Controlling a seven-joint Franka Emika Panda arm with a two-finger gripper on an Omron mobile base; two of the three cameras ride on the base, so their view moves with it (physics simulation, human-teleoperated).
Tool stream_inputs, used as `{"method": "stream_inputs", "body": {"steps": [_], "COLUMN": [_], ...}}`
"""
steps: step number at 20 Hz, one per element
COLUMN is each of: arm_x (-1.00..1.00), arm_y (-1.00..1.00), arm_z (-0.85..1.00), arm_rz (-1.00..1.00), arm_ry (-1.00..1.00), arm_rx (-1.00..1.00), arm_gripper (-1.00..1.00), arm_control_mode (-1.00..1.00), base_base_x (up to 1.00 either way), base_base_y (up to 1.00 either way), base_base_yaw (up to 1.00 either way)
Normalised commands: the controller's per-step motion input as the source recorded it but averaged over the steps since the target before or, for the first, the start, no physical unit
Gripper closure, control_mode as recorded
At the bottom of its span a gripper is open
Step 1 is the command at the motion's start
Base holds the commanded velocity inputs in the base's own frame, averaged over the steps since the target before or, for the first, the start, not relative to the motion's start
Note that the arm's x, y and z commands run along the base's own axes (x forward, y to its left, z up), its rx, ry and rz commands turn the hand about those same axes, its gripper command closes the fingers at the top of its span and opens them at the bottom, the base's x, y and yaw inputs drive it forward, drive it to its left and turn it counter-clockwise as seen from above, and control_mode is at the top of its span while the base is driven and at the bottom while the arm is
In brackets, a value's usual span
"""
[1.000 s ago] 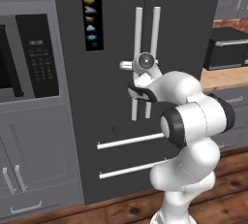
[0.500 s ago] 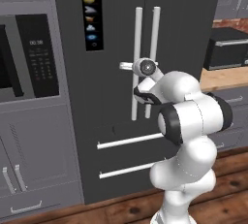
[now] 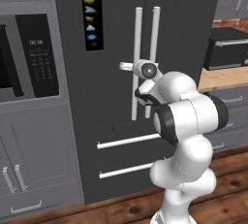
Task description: Retrieve the fish from the fridge and place it on the saucepan with marinade on the stove.
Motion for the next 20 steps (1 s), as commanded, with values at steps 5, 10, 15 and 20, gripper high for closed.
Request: {"method": "stream_inputs", "body": {"steps": [5, 10, 15, 20], "arm_x": [-0.18, -0.58, -0.66, -0.8], "arm_y": [0.02, 0.07, 0.26, 0.42], "arm_z": [0.01, 0.01, 0.04, 0.0], "arm_rz": [-0.07, -0.09, -0.17, -0.14], "arm_ry": [0.09, 0.27, 0.25, 0.08], "arm_rx": [0.0, 0.0, 0.0, 0.0], "arm_gripper": [1.0, 1.0, 1.0, 1.0], "arm_control_mode": [-1.0, -1.0, -1.0, -1.0], "base_base_x": [0.0, 0.0, 0.0, 0.0], "base_base_y": [0.0, 0.0, 0.0, 0.0], "base_base_yaw": [0.0, 0.0, 0.0, 0.0]}}
